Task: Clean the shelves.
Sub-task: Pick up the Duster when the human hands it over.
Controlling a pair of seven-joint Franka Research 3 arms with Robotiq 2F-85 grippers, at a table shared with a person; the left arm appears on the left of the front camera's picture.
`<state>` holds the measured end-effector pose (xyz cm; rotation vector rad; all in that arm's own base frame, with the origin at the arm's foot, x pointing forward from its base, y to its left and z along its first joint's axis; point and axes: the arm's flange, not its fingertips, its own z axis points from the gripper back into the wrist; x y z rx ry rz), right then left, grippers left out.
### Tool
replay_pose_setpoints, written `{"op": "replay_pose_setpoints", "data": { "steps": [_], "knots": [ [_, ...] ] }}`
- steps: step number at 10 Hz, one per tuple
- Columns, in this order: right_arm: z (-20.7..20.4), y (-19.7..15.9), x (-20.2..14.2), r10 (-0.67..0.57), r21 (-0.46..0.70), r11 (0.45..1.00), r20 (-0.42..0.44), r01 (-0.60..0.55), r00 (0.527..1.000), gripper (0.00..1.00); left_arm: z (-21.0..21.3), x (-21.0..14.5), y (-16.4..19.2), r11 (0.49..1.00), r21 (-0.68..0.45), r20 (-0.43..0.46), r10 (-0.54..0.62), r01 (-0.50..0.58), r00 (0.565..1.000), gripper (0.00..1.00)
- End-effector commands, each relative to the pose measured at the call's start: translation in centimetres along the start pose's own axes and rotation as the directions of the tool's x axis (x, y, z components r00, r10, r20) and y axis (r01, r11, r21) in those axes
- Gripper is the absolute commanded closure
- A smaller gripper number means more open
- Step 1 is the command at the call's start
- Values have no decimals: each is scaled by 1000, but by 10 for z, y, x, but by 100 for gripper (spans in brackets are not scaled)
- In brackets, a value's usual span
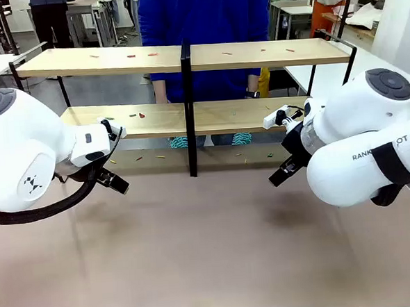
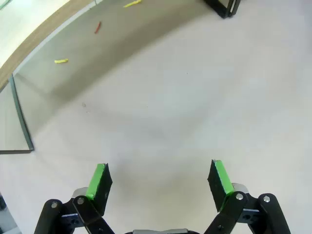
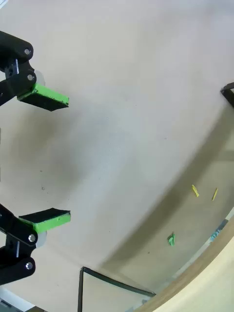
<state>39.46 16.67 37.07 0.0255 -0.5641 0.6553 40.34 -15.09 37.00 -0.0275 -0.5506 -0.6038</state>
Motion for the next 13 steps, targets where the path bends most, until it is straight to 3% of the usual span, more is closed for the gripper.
{"op": "replay_pose_setpoints", "data": {
  "steps": [1, 13],
  "knots": [
    [0, 0, 0, 0, 0, 1000, 0, 0, 1000, 0, 0, 0, 0, 1000, 0, 0, 0, 0, 1000, 0],
    [0, 0, 0, 0, 0, 1000, 0, 0, 1000, 0, 0, 0, 0, 1000, 0, 0, 0, 0, 1000, 0]
  ]
}}
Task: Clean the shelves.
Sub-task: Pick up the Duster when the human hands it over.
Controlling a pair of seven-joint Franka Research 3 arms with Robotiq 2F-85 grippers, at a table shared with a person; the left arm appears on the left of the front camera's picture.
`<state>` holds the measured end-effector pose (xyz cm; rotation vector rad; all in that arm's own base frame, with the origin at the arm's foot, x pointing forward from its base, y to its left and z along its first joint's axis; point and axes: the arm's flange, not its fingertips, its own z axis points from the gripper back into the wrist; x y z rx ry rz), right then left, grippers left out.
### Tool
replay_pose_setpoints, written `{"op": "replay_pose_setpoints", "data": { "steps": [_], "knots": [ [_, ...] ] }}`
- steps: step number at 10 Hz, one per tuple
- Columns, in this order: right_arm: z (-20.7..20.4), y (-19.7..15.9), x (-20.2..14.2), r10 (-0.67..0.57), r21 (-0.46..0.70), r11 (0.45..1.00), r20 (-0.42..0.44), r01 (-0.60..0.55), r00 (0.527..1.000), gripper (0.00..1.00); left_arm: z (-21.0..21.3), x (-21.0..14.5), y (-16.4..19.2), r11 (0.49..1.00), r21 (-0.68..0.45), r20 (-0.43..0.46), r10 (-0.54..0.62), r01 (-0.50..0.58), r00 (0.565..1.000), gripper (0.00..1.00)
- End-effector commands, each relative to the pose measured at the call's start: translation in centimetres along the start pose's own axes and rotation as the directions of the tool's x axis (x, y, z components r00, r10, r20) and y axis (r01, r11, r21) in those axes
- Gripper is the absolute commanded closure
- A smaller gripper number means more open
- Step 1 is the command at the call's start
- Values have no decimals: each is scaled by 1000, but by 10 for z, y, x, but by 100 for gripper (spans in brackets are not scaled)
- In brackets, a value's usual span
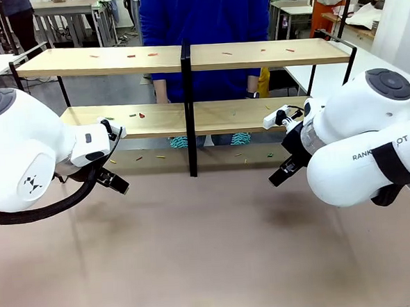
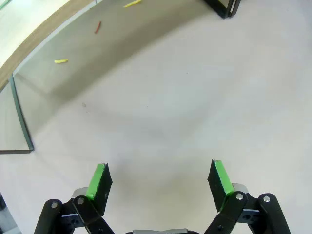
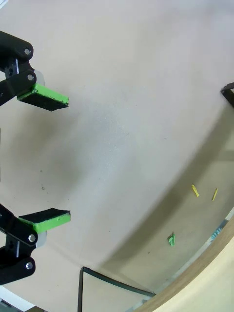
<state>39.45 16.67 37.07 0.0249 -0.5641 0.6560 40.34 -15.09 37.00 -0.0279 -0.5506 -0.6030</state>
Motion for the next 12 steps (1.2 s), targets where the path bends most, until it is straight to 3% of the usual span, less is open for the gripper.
{"op": "replay_pose_setpoints", "data": {
  "steps": [1, 2, 4, 6, 8, 9, 10, 11, 12],
  "knots": [
    [0, 0, 0, 0, 0, 1000, 0, 0, 1000, 0, 0, 0, 0, 1000, 0, 0, -1, 1, 1000, 0],
    [14, -1, 3, -8, -13, 1000, -39, 7, 999, 0, 0, 0, 0, 1000, 0, 0, 0, 0, 1000, 0],
    [145, -1, -20, -8, -64, 998, 85, 13, 996, 0, 131, -44, -16, 998, -14, 215, -50, 55, 975, 0],
    [237, -2, -64, -52, -171, 981, 197, 87, 979, 0, 224, -94, -55, 980, 42, 371, -194, 192, 908, 0],
    [258, 7, -82, -43, -201, 972, 342, 118, 939, 0, 238, -120, -71, 978, 46, 448, -202, 204, 871, 0],
    [245, -24, 11, -40, -130, 989, 219, 70, 975, 0, 228, 45, -32, 985, 60, 375, -174, 163, 911, 0],
    [291, -22, -2, -43, -160, 983, 290, 93, 956, 0, 275, 34, -43, 979, 68, 426, -200, 190, 882, 0],
    [280, -22, 11, -44, -104, 992, 259, 73, 965, 0, 267, 45, -37, 977, 19, 383, -203, 212, 901, 0],
    [290, -30, 10, -58, -42, 996, 281, 73, 958, 0, 272, 40, -25, 978, -60, 408, -159, 200, 899, 0]
  ]
}}
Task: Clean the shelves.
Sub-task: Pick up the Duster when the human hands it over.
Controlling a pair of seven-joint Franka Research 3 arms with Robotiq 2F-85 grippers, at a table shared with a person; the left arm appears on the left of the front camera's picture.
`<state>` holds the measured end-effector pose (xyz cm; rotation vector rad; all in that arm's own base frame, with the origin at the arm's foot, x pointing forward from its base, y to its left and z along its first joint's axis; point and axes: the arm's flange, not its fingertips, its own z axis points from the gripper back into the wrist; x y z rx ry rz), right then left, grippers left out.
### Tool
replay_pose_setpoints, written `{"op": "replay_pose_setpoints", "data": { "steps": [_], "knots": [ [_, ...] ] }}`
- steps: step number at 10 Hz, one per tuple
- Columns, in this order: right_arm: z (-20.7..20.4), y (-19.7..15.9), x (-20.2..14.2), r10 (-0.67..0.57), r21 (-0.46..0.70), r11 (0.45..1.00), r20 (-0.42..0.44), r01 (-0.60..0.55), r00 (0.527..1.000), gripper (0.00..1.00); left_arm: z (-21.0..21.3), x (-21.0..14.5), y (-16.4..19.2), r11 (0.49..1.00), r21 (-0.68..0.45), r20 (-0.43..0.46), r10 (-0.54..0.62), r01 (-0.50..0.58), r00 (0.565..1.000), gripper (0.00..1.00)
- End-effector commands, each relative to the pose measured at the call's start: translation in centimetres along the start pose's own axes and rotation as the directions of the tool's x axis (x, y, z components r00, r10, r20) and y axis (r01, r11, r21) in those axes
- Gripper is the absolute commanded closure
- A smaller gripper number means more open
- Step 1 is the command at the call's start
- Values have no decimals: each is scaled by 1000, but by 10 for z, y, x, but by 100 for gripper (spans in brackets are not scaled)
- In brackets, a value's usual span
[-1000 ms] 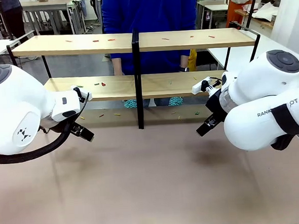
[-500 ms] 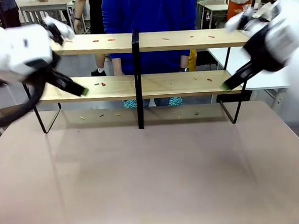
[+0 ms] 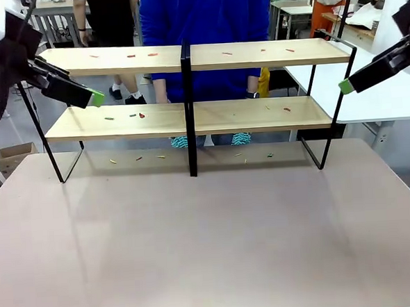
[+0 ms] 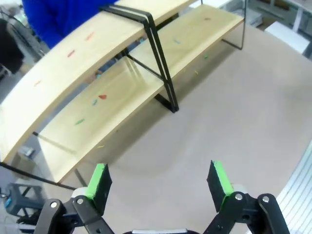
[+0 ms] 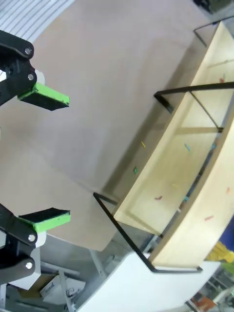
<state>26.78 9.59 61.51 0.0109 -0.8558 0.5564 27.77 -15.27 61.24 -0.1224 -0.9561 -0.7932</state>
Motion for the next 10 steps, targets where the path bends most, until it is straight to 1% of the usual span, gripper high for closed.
{"op": "replay_pose_setpoints", "data": {
  "steps": [1, 2, 3, 4, 5, 6, 7, 8, 9, 10],
  "knots": [
    [19, -32, 7, -62, 152, 986, -33, 66, 998, 0, 22, -11, 36, 982, -129, 9, 140, -138, 990, 0],
    [35, -54, 1, -112, 188, 974, -91, 128, 990, 0, 44, -28, 57, 956, -199, 39, 225, -214, 974, 0],
    [55, -77, -4, -215, 217, 947, -111, 235, 970, 0, 67, -47, 71, 940, -225, 74, 279, -257, 957, 0],
    [78, -87, -8, -262, 266, 926, -59, 268, 963, 0, 87, -60, 77, 931, -236, 114, 311, -278, 944, 0],
    [102, -86, -10, -268, 302, 919, 4, 254, 964, 0, 107, -67, 75, 932, -216, 166, 330, -293, 929, 0],
    [117, -79, -12, -241, 314, 925, 47, 215, 969, 0, 120, -72, 69, 940, -184, 215, 322, -286, 922, 0],
    [124, -71, -14, -216, 319, 930, 78, 181, 973, 0, 125, -71, 57, 950, -168, 270, 301, -263, 915, 0],
    [121, -64, -14, -186, 321, 935, 81, 151, 979, 0, 128, -71, 46, 961, -135, 303, 272, -241, 913, 0],
    [116, -63, -13, -177, 331, 933, 74, 143, 981, 0, 121, -63, 41, 967, -71, 314, 256, -246, 914, 0],
    [114, -66, -13, -193, 332, 930, 75, 158, 978, 0, 117, -58, 37, 965, -68, 294, 263, -254, 919, 0]
  ]
}}
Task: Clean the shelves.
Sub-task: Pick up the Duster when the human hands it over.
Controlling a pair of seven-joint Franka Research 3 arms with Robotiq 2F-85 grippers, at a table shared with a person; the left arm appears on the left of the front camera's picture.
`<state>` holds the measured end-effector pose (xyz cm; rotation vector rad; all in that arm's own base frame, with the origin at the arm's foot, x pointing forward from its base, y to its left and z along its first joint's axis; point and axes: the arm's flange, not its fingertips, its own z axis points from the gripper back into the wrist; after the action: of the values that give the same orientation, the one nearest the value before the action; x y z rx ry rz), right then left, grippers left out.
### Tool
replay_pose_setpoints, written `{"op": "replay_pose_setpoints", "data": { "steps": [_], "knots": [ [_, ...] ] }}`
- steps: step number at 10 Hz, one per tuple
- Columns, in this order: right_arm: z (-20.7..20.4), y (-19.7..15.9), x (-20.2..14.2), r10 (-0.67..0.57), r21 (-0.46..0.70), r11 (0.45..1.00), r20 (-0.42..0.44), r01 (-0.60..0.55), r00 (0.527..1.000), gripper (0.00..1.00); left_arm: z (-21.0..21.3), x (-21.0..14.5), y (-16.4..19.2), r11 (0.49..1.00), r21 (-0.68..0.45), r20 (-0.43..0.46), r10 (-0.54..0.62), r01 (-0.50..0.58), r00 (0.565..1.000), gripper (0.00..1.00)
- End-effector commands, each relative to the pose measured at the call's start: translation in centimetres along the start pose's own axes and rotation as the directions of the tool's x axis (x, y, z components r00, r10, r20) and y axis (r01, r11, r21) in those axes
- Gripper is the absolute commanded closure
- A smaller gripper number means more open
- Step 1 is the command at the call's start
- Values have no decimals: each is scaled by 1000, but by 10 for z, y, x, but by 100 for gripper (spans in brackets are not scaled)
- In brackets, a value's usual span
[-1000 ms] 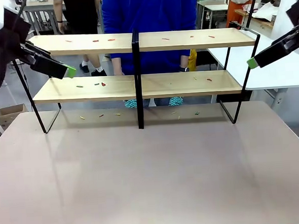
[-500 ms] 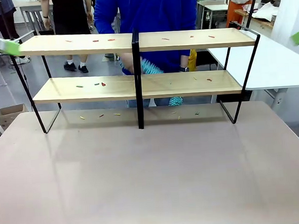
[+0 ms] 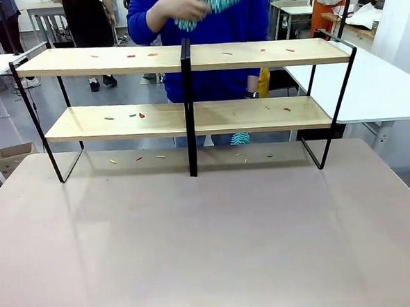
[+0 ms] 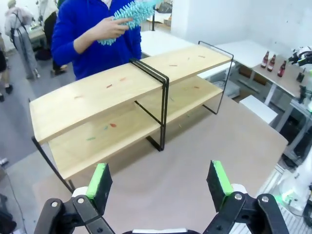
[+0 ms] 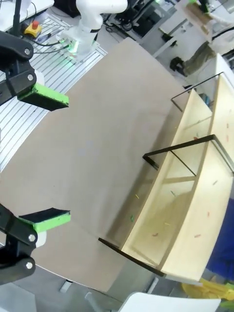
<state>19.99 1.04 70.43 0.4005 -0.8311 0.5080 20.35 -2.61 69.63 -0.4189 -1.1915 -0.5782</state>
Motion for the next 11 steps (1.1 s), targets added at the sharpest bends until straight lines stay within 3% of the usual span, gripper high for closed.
{"op": "replay_pose_setpoints", "data": {
  "steps": [1, 4, 7, 8, 11],
  "knots": [
    [-12, -11, -2, 14, 13, 1000, 12, -15, 1000, 0, -31, -43, -14, 999, 29, -23, 19, -19, 1000, 0],
    [-14, -14, -2, 22, 0, 1000, 29, -22, 999, 0, -40, -39, -18, 997, 78, -55, 14, -10, 998, 0],
    [-19, -18, 0, 11, 6, 1000, 23, -11, 1000, 0, -50, -38, -11, 993, 79, -132, 99, -89, 986, 0],
    [-20, -19, 1, 13, 6, 1000, 21, -13, 1000, 0, -50, -39, -7, 974, 170, -127, 171, -148, 977, 0],
    [-23, -20, 2, 21, 8, 1000, 13, -21, 1000, 0, -62, -39, -5, 969, 210, -240, 179, -129, 954, 0]
  ]
}}
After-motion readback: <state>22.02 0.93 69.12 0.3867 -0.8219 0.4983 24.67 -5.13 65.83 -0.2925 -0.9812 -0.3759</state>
